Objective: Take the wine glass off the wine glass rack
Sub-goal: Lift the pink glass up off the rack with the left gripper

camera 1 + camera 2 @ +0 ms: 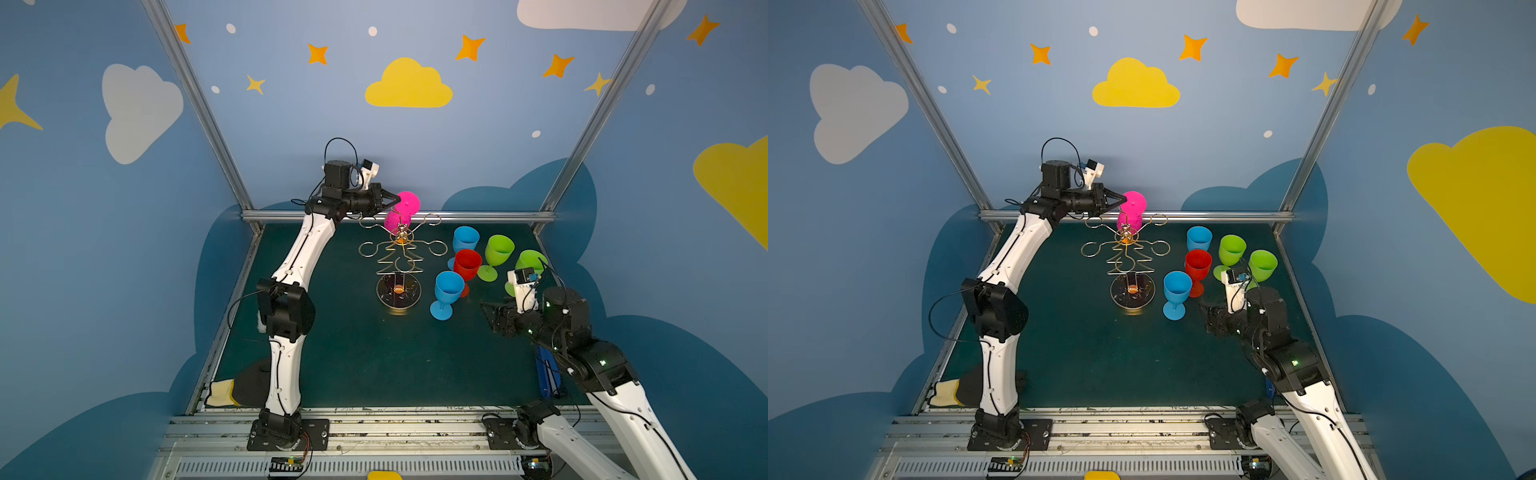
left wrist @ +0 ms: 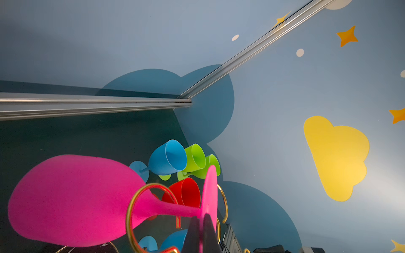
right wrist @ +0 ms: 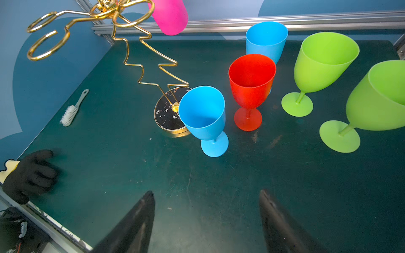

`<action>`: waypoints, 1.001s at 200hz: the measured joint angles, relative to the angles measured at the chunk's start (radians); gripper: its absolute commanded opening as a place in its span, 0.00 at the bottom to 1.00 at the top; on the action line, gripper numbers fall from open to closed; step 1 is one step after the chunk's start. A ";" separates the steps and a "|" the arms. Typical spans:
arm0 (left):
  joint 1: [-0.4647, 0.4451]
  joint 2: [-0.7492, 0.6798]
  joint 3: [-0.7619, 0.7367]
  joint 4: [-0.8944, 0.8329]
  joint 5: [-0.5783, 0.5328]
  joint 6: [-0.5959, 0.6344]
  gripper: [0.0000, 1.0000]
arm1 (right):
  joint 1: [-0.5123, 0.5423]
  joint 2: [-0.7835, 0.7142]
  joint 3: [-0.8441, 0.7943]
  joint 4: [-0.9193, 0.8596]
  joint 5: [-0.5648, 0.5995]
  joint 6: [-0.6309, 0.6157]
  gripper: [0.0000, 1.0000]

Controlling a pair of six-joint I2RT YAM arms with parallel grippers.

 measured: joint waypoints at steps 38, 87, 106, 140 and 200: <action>0.005 -0.005 0.000 -0.021 -0.002 0.009 0.03 | -0.002 -0.002 0.000 0.000 0.007 -0.010 0.74; 0.016 -0.061 -0.055 -0.019 -0.002 0.017 0.03 | -0.002 -0.002 0.000 0.000 0.010 -0.012 0.74; 0.020 -0.087 -0.080 -0.014 0.001 0.017 0.03 | -0.002 -0.002 0.000 -0.001 0.010 -0.012 0.74; 0.022 -0.122 -0.133 0.004 0.007 0.020 0.03 | -0.002 -0.004 0.000 -0.001 0.010 -0.011 0.74; 0.020 -0.129 -0.184 0.031 0.019 0.024 0.03 | -0.002 -0.004 0.000 -0.001 0.009 -0.011 0.74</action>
